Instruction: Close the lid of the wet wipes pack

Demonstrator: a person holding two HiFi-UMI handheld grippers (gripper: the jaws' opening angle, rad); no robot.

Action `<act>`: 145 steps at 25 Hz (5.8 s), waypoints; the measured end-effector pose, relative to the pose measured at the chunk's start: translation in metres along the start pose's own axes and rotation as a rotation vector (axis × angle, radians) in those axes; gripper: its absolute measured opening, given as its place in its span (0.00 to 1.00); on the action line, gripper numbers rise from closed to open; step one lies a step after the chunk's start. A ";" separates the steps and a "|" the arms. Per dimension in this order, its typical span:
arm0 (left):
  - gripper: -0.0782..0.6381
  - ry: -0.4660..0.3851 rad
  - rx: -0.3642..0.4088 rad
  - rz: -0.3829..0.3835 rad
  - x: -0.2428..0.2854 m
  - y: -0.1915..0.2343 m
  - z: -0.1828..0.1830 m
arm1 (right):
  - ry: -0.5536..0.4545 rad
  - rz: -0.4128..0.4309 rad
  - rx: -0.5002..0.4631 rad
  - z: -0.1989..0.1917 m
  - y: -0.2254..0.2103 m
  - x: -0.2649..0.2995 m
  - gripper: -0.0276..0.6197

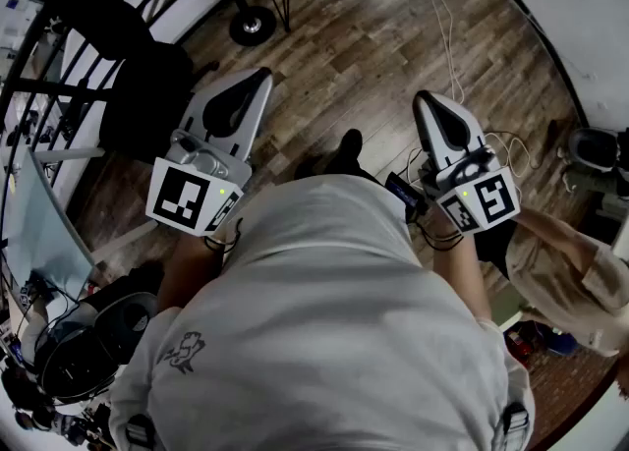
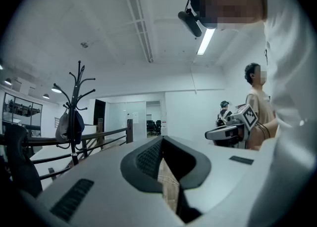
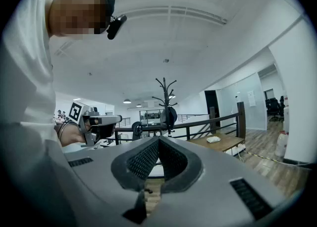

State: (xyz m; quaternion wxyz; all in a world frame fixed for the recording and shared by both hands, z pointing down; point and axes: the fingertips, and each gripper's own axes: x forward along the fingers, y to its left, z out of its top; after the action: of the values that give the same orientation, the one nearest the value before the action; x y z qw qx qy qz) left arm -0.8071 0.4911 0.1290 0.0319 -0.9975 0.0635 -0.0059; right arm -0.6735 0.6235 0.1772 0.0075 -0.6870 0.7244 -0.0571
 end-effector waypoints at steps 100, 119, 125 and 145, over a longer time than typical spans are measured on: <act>0.13 0.058 -0.044 0.044 0.576 0.259 -0.044 | 0.031 0.043 -0.011 0.057 -0.568 0.320 0.09; 0.13 0.066 -0.083 0.028 0.668 0.280 -0.064 | 0.016 0.033 0.005 0.061 -0.658 0.341 0.09; 0.13 0.074 -0.091 0.010 0.691 0.303 -0.071 | 0.021 0.033 0.009 0.063 -0.677 0.368 0.09; 0.13 0.074 -0.068 -0.060 0.748 0.457 -0.064 | -0.052 0.016 0.002 0.104 -0.711 0.540 0.09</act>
State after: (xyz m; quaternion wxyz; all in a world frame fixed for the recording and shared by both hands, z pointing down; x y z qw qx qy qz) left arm -0.1240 -0.0608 0.1692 -0.0047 -0.9985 0.0348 -0.0416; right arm 0.0124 0.0434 0.1768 0.0272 -0.6825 0.7293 -0.0399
